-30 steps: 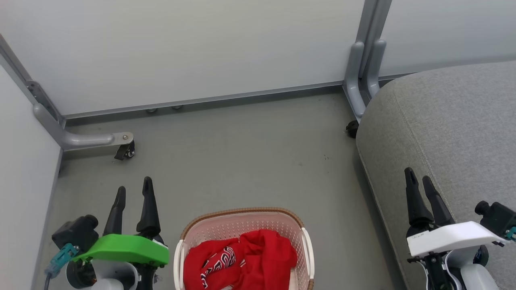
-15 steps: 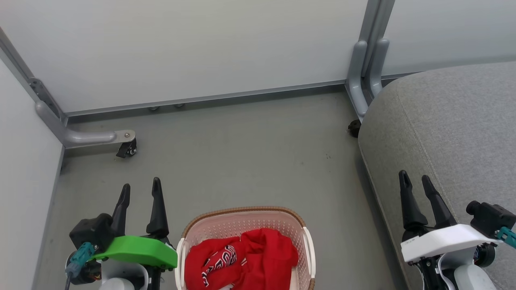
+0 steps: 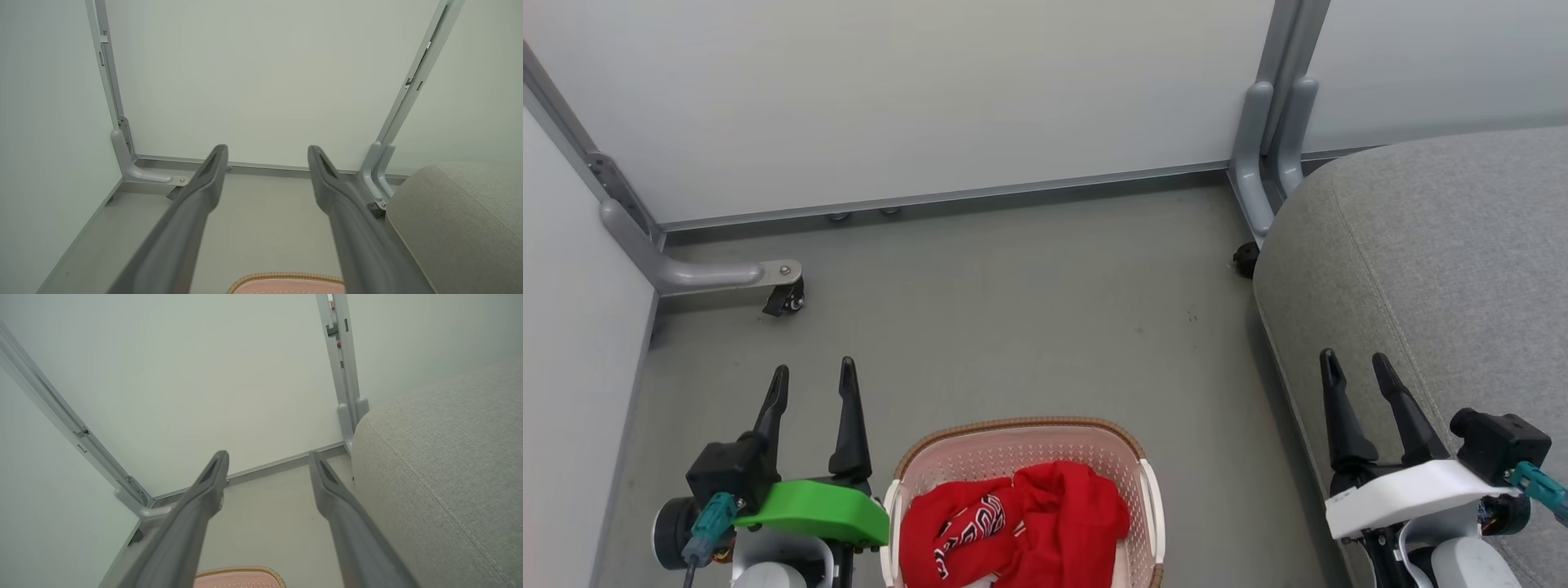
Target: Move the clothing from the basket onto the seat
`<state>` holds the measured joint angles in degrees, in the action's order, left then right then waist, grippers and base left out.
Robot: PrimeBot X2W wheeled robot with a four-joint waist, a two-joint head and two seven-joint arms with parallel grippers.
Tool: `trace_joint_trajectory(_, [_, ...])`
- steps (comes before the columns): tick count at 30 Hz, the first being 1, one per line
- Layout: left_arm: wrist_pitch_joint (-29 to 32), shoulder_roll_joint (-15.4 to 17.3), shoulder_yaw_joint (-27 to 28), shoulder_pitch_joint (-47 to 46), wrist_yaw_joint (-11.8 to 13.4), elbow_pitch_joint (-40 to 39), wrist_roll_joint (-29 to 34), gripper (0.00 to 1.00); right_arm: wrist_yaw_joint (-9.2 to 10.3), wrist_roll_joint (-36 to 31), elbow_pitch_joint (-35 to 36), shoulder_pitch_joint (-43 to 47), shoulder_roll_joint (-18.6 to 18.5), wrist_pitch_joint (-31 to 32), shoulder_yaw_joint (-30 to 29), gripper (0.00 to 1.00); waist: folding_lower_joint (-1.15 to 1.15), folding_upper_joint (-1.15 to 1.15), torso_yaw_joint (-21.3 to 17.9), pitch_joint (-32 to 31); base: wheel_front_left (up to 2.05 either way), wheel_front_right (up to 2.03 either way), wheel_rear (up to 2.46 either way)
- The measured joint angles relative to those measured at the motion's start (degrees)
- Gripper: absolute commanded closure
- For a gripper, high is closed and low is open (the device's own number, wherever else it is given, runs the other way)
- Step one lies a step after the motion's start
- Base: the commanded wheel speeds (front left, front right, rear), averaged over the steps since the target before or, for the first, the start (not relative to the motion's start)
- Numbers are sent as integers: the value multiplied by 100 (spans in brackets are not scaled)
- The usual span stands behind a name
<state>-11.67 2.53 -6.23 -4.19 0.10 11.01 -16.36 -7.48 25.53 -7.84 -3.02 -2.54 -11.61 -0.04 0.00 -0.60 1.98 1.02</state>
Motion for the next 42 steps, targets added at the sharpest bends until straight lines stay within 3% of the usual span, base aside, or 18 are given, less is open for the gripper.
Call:
trace_joint_trajectory(29, [-310, 12, -158, -9, 267, -38, 1262, 0, 0, -1313, 52, 7, -14, -309, 108, 0, 0, 0, 94, 53, 0, 0, 0])
trace_joint_trajectory(42, [-346, 14, -159, -20, 268, -32, 1315, 0, -1, -1410, -25, 6, -16, -341, 127, 0, 0, 0, 100, 44, 0, 0, 0])
